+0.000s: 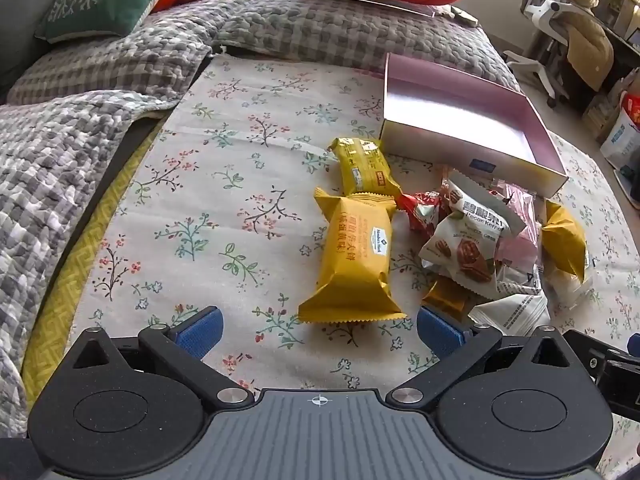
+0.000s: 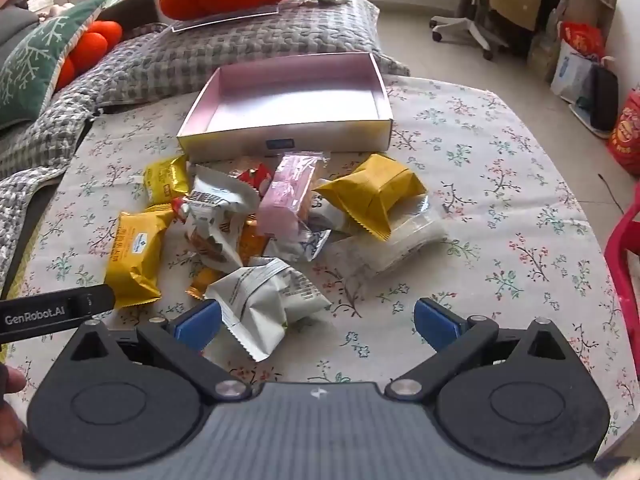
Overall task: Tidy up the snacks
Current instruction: 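Grasp the yellow waffle sandwich pack with the left gripper while the right grasps a white pouch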
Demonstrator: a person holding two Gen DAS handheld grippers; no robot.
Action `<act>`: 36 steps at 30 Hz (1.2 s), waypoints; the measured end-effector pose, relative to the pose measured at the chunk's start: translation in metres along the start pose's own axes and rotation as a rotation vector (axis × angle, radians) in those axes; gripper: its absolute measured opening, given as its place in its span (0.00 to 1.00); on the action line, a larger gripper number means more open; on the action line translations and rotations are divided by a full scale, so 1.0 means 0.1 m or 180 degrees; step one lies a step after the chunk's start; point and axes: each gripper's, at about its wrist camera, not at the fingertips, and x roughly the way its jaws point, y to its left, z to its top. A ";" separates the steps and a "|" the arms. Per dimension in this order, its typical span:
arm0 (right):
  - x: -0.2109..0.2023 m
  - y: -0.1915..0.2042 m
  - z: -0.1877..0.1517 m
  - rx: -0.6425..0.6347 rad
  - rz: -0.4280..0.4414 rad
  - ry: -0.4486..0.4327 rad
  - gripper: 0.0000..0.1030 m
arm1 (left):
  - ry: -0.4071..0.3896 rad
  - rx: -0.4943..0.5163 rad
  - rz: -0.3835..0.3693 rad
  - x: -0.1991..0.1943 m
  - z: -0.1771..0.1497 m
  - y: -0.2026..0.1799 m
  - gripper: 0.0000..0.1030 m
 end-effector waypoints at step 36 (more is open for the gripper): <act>0.41 0.22 0.12 0.0227 0.0349 0.0084 0.96 | 0.0067 0.0193 0.0083 0.56 0.27 -0.13 0.98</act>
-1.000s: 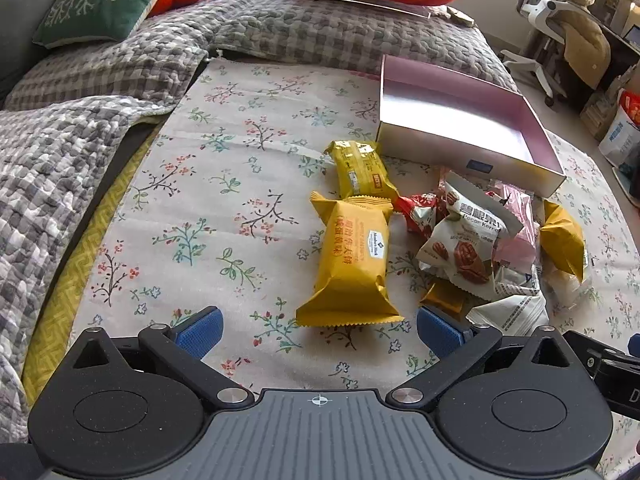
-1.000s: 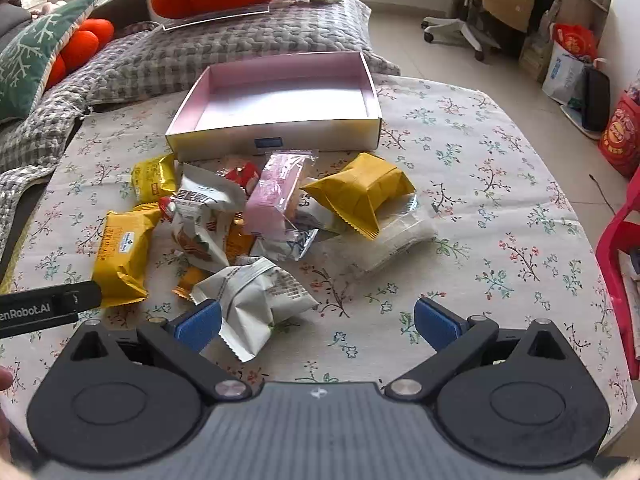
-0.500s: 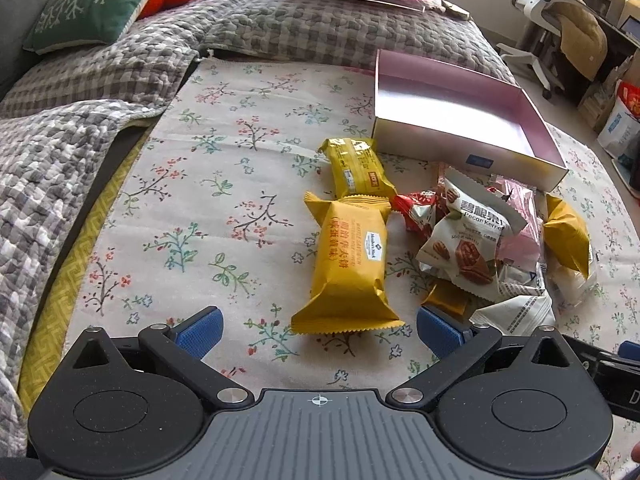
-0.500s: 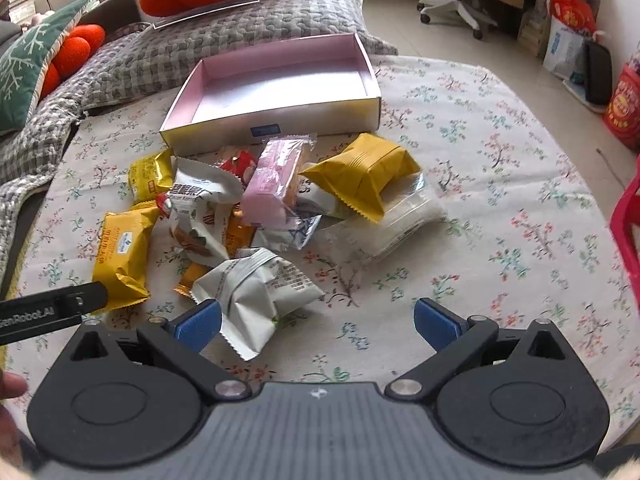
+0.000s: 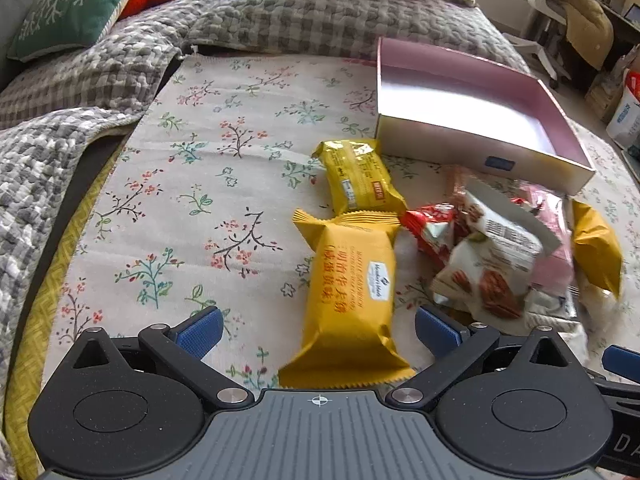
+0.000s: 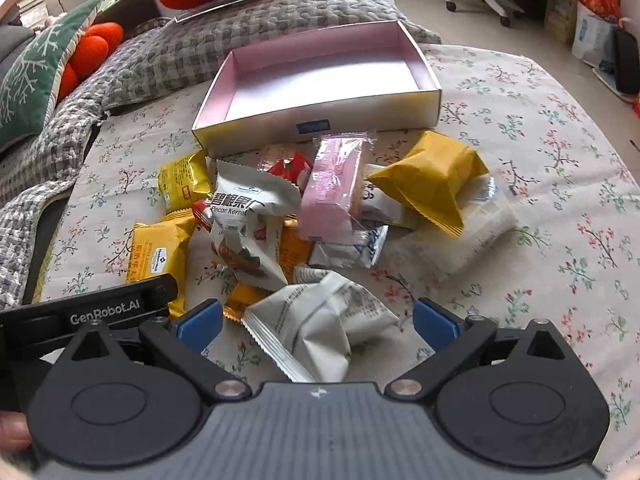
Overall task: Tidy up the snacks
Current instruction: 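Grasp the yellow waffle sandwich pack with the left gripper while the right grasps a white pouch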
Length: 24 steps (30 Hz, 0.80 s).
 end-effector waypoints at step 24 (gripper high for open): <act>0.03 -0.29 -0.12 0.0180 0.0330 -0.0227 0.43 | -0.0242 0.0185 -0.0147 0.11 -0.15 0.01 0.37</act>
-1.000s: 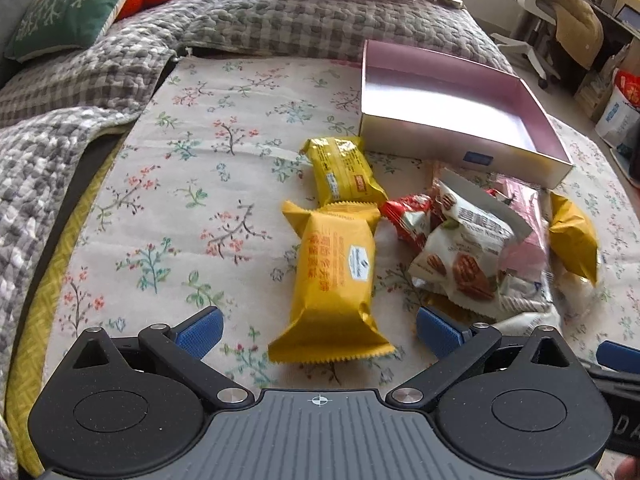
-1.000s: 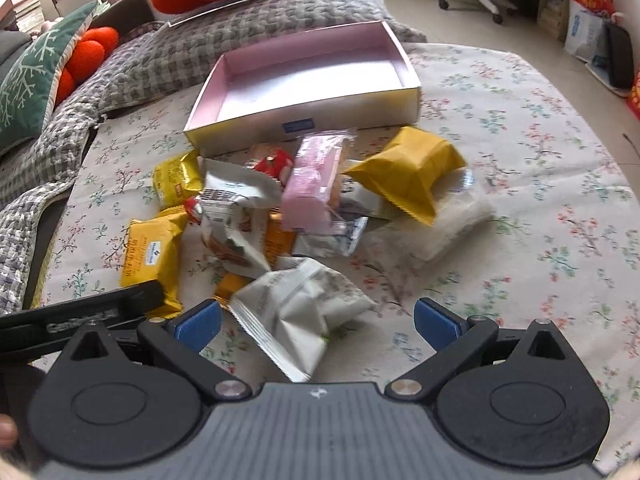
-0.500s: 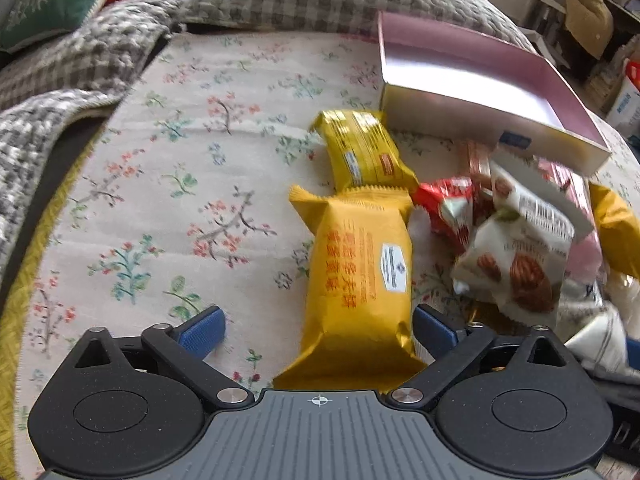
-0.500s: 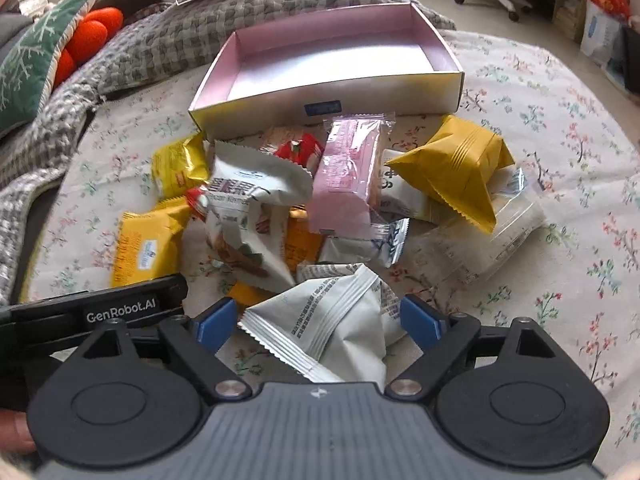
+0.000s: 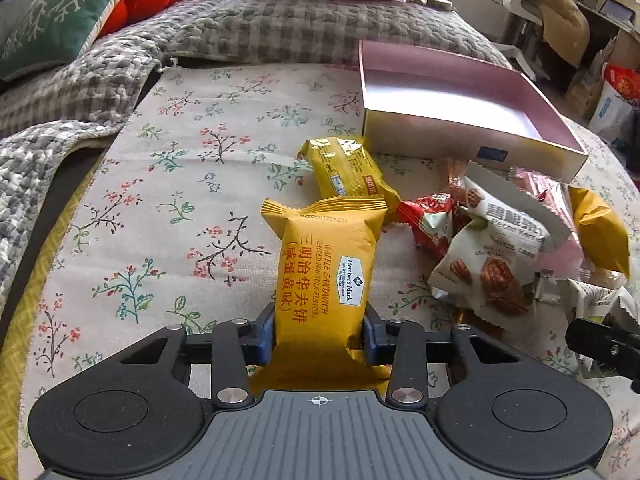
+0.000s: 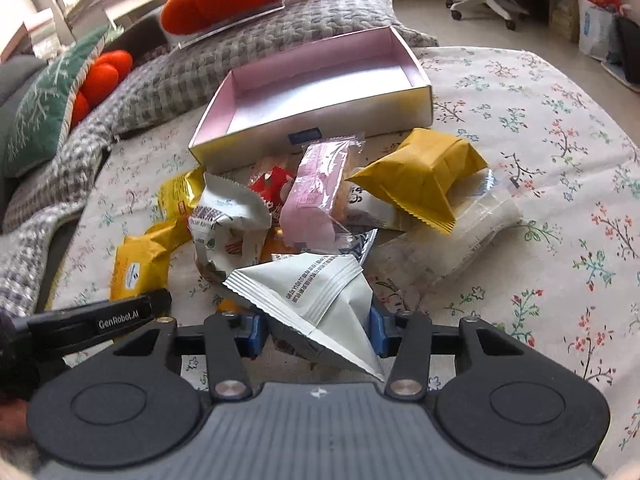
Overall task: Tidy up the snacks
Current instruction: 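Grasp the yellow waffle sandwich pack with the left gripper while the right grasps a white pouch, then hold the yellow pack in the left gripper while the right regrasps the white pecan pouch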
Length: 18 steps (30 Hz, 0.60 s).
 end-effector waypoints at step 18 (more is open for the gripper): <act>-0.17 -0.21 -0.06 0.0068 0.0199 -0.0154 0.49 | -0.0047 -0.0060 -0.0167 -0.26 -0.07 -0.03 0.36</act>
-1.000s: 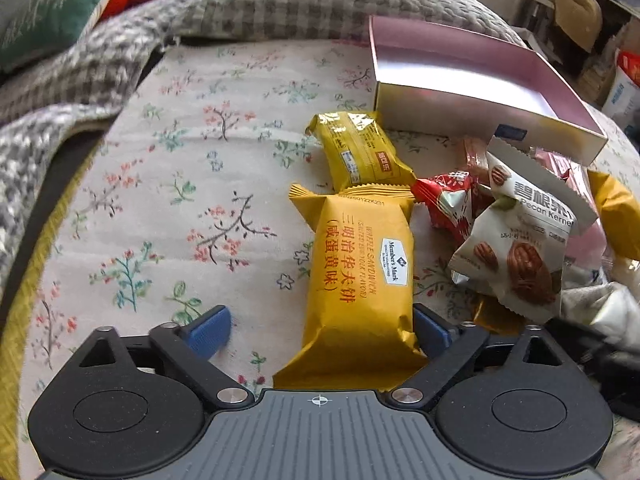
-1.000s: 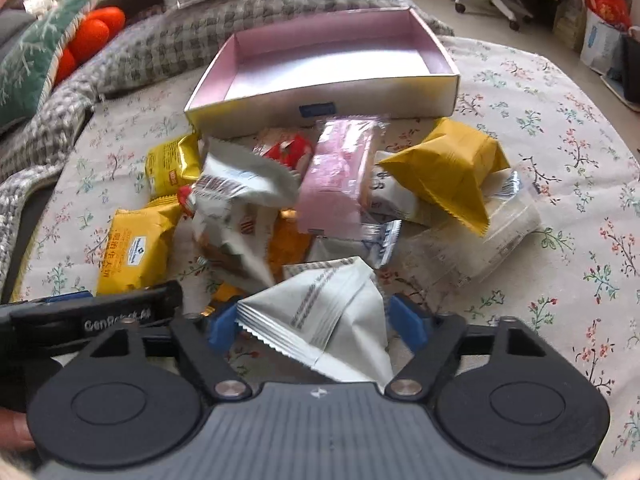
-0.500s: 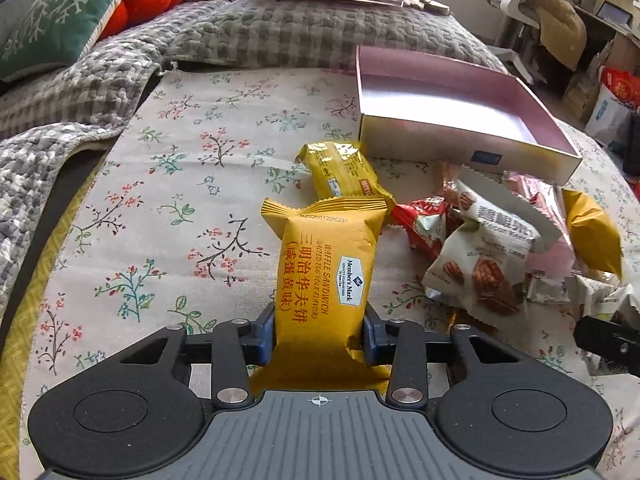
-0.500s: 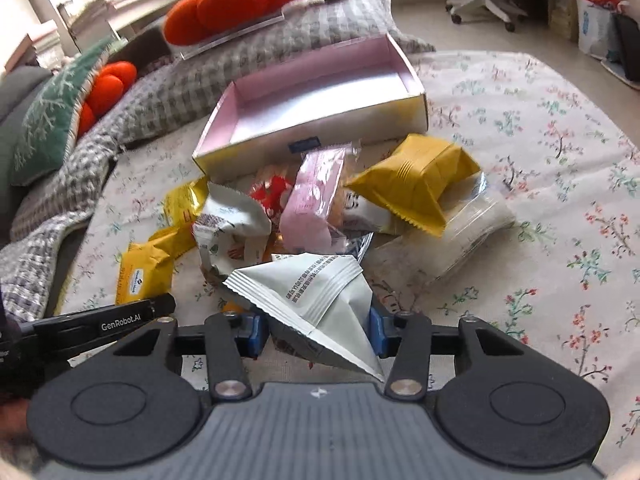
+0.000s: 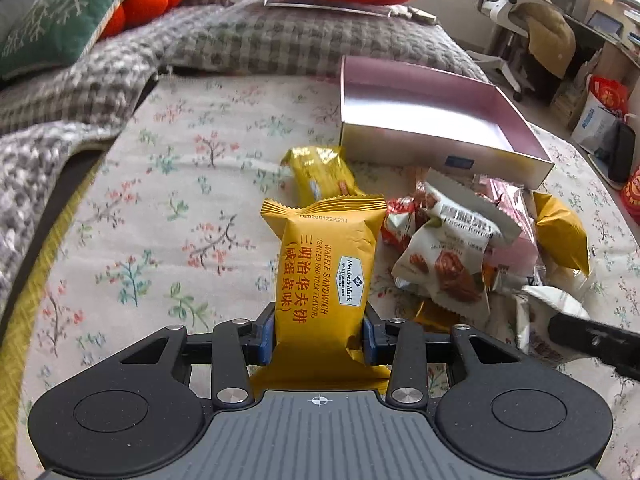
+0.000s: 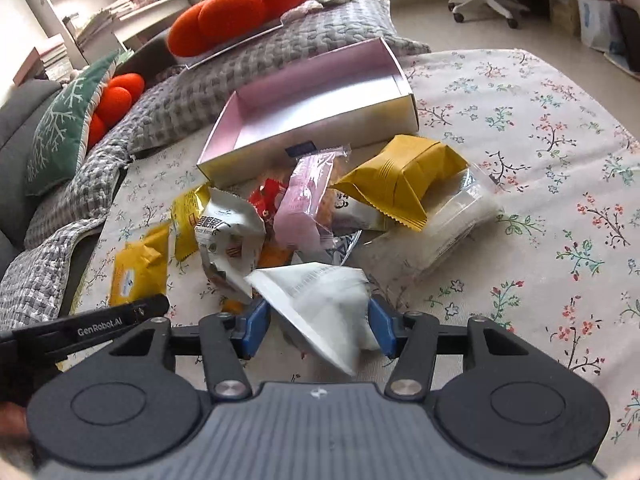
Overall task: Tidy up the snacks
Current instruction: 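Hold the yellow pack in the left gripper while the right regrasps the white pecan pouch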
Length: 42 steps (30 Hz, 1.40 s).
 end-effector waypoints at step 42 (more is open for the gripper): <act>-0.06 -0.10 0.22 -0.0120 0.0130 -0.0168 0.10 | -0.0112 0.0035 -0.0104 -0.09 0.04 -0.10 0.36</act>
